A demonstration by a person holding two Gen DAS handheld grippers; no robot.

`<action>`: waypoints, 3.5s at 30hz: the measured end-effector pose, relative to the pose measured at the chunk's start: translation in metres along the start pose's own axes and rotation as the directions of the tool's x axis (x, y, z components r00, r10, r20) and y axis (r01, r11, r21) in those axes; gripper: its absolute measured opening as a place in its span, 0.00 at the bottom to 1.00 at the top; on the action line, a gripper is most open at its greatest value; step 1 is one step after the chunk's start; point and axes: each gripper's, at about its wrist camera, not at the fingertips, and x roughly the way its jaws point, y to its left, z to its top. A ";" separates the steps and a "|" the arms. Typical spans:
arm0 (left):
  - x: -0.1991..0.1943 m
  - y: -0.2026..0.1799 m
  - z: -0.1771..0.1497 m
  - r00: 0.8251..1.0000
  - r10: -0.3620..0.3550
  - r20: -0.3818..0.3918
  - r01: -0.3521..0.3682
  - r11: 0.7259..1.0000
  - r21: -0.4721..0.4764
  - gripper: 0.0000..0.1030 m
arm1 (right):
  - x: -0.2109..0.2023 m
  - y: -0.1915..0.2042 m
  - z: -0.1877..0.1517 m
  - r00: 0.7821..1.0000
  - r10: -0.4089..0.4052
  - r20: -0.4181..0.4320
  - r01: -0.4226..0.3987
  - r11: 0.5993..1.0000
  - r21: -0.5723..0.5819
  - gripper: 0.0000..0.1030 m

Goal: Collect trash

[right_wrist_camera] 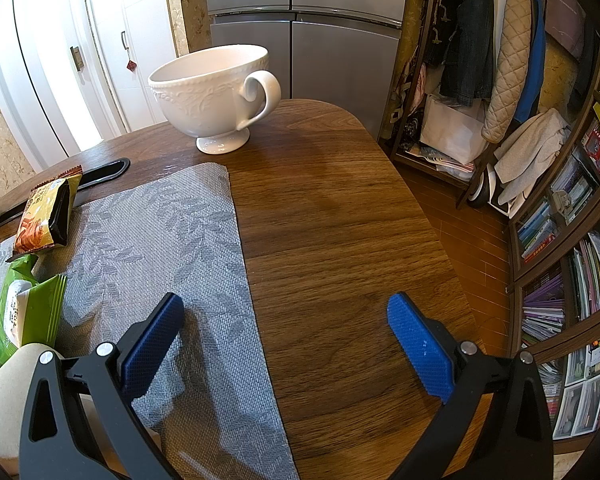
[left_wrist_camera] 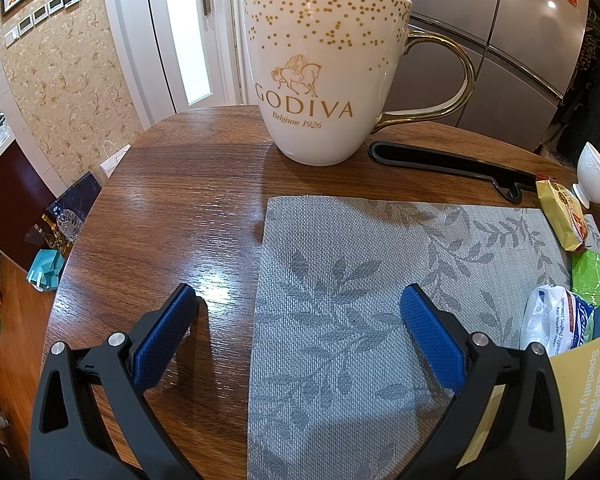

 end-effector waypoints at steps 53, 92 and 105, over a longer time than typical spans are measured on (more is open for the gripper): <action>-0.148 -0.022 -0.075 0.945 -0.263 0.195 0.217 0.950 0.226 0.99 | -0.147 0.056 -0.100 0.927 0.345 0.147 -0.296 0.914 -0.279 0.95; -0.113 -0.068 -0.077 0.924 -0.339 0.174 0.280 0.914 0.294 0.76 | -0.100 0.082 -0.106 0.907 0.421 -0.007 -0.411 0.879 -0.241 0.33; -0.136 -0.031 -0.093 0.924 -0.323 0.205 0.281 0.936 0.211 0.76 | -0.121 0.060 -0.111 0.852 0.523 0.033 -0.512 0.843 -0.166 0.32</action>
